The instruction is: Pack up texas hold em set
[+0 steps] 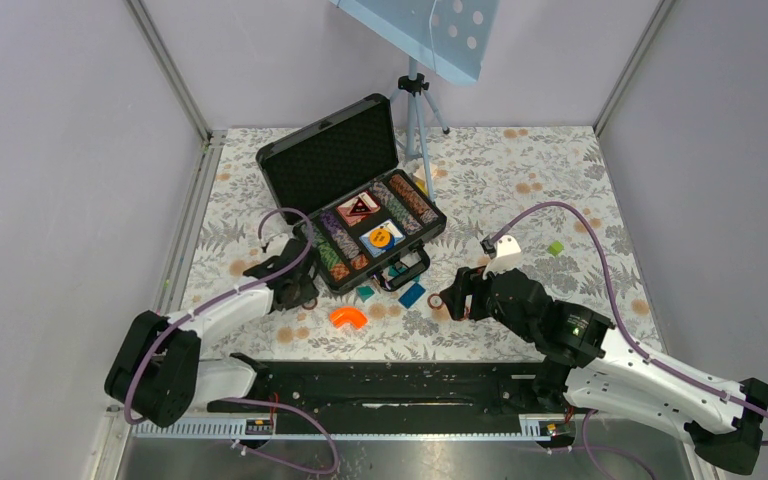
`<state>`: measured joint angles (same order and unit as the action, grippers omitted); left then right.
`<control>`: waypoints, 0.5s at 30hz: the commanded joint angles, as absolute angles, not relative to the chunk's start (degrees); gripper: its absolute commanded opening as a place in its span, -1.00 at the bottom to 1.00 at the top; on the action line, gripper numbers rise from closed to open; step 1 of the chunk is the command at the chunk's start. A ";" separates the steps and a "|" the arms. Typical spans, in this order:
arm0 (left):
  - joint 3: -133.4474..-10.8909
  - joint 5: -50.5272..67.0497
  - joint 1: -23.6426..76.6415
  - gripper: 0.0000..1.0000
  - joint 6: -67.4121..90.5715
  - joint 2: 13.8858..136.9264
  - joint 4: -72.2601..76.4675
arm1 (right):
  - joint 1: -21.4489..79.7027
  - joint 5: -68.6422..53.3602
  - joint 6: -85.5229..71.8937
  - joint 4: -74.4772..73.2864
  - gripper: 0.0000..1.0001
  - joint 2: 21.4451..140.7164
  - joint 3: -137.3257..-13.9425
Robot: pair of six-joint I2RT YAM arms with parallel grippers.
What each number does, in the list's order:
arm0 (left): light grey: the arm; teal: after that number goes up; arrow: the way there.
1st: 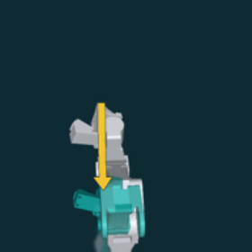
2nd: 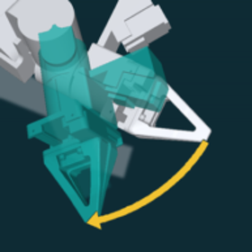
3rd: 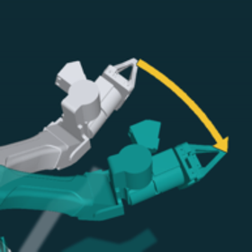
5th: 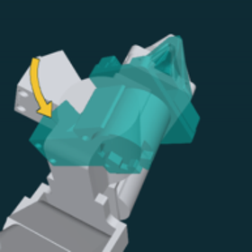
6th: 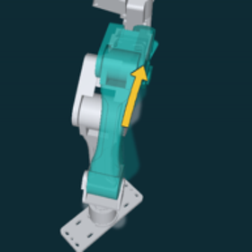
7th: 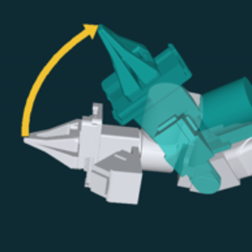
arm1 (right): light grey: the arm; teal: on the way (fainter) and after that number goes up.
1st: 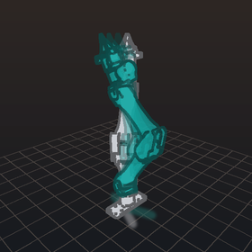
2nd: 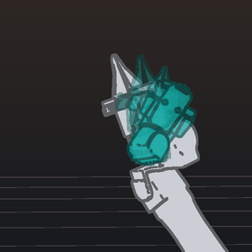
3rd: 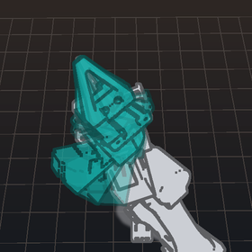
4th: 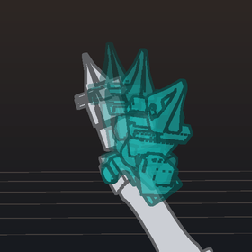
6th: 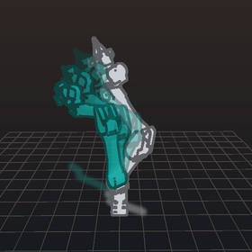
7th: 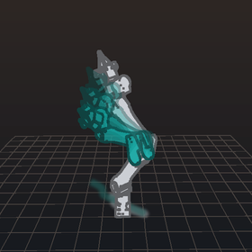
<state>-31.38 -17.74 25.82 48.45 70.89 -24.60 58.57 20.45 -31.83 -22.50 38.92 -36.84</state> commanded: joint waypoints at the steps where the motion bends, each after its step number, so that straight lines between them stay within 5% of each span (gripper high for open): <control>1: -29.04 -18.50 28.88 -0.32 51.51 68.95 -29.61 | 58.81 22.50 -32.69 -22.54 0.45 38.93 -36.58; 15: -30.01 -19.49 33.87 -0.32 51.89 66.52 -34.67 | 58.80 22.34 -32.93 -22.50 0.45 39.11 -36.35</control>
